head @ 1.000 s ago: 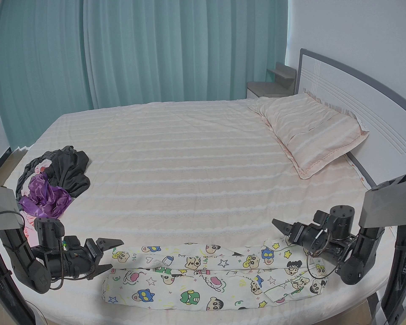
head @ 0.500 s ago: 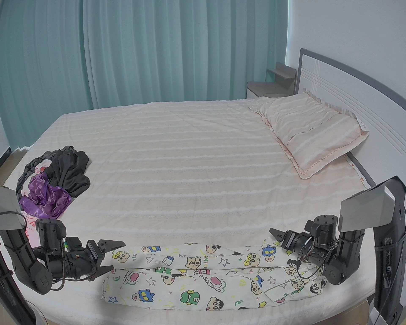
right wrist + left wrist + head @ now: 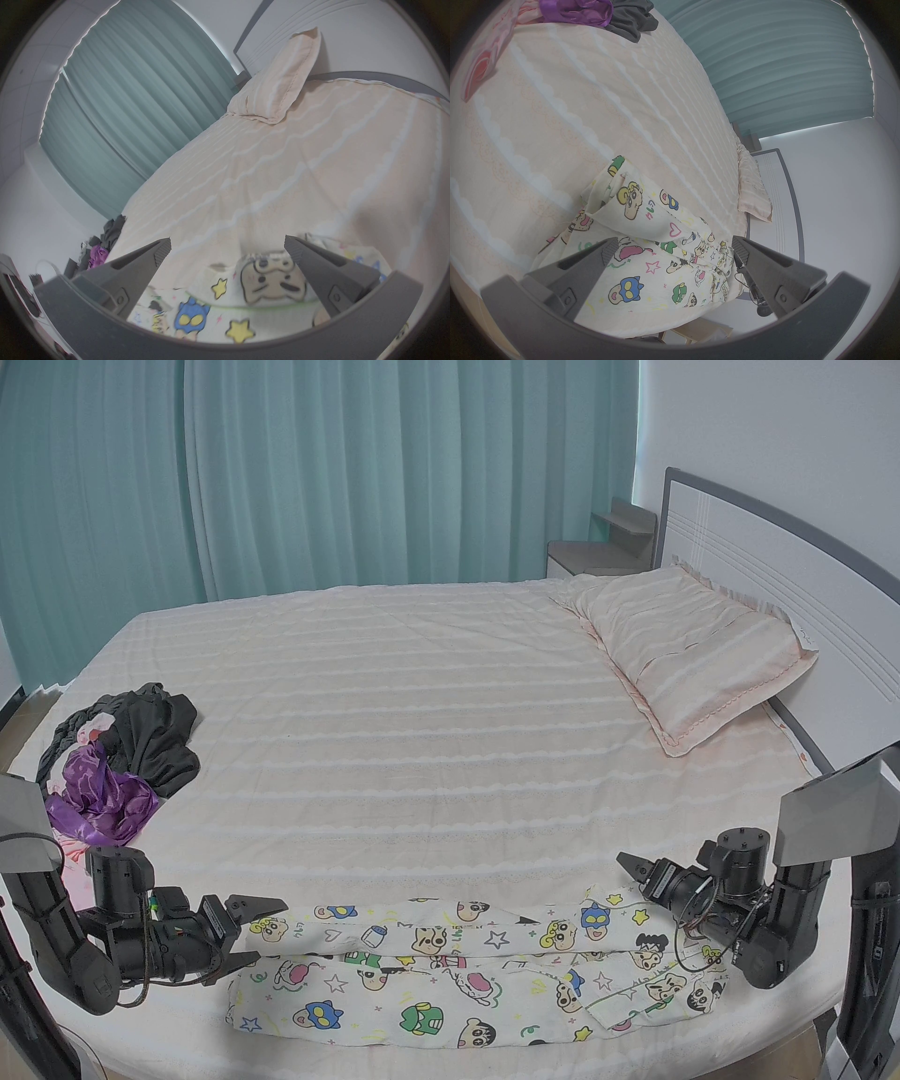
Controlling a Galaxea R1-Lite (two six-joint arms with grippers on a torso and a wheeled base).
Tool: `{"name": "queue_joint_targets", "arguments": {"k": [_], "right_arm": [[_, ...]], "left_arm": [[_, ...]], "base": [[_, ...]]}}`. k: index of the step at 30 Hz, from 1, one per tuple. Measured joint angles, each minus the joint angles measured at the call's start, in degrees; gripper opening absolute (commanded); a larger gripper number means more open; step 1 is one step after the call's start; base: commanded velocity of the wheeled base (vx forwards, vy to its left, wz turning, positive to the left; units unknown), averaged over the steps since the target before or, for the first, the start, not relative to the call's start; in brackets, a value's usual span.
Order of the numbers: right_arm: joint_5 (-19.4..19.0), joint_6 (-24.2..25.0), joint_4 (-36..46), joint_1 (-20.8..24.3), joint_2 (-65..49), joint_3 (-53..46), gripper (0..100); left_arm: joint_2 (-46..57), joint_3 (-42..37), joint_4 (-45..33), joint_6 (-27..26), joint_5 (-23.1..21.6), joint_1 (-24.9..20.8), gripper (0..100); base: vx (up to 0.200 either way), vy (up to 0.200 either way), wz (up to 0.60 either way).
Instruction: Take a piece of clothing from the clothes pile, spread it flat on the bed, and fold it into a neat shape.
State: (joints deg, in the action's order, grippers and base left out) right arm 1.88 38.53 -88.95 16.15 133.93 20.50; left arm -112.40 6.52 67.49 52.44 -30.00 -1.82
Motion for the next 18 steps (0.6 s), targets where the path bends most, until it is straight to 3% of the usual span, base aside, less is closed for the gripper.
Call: {"name": "queue_joint_targets", "arguments": {"k": [5,9,18], "right_arm": [[0.17,5.08,0.00,0.94,-4.71,-6.01,100],[0.11,6.08,-0.02,1.84,-6.08,-8.85,100],[0.30,6.08,0.02,3.61,-6.25,-10.80,100]], "left_arm": [[0.18,-0.38,0.01,0.32,0.12,-0.85,100],[0.30,-1.21,0.00,0.68,0.15,-1.87,100],[0.22,-1.05,0.30,2.29,2.08,-2.86,100]], "base": [[-0.200,0.000,0.00],[-0.200,0.000,0.00],[0.000,0.000,0.00]]}}
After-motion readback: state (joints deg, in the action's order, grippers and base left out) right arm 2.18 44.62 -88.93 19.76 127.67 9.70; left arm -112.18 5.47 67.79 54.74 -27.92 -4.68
